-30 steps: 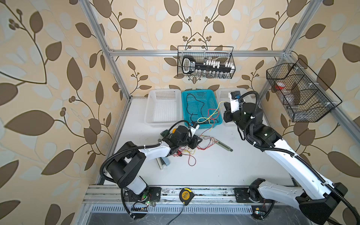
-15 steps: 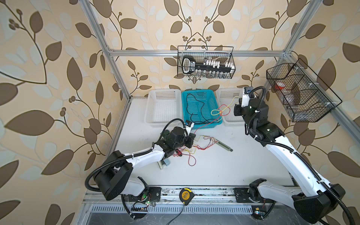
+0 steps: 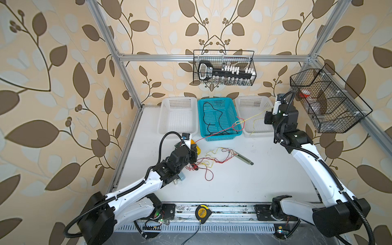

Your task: Untangle the cables

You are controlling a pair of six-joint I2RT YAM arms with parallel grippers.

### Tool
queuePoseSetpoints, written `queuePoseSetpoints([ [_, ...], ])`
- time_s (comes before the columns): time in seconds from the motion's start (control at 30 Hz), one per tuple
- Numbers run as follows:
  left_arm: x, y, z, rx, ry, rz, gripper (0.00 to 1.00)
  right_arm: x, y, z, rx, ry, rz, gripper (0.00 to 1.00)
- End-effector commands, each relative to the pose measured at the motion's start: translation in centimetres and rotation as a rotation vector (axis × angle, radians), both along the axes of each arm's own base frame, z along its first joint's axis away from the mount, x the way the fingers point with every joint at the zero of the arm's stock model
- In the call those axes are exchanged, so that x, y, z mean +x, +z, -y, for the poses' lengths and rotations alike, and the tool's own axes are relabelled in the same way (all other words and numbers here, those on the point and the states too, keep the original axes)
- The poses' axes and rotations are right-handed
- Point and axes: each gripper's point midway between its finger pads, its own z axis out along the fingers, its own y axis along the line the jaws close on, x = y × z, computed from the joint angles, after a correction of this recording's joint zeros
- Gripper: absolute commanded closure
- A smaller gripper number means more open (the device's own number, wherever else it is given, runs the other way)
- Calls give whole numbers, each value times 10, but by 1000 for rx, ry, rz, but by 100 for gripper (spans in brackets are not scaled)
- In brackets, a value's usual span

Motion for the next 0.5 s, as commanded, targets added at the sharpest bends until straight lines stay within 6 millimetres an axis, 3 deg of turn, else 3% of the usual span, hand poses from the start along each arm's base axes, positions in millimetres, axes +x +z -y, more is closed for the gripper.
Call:
queuePoseSetpoints([
  [0.0, -6, -36, -78, 86, 315, -93, 100, -3, 14, 45, 20, -169, 66, 100],
  [0.1, -11, -34, -103, 62, 406, -90, 100, -5, 3, 65, 23, -222, 41, 100],
  [0.23, -15, -33, -120, 49, 469, -90, 100, -7, -4, 82, 39, -249, 33, 100],
  [0.33, -13, -31, -116, 34, 460, -90, 100, -3, -4, 76, 49, -209, 43, 100],
  [0.47, -6, -27, -96, -6, 365, -69, 100, 8, -4, 66, 82, -152, 67, 100],
])
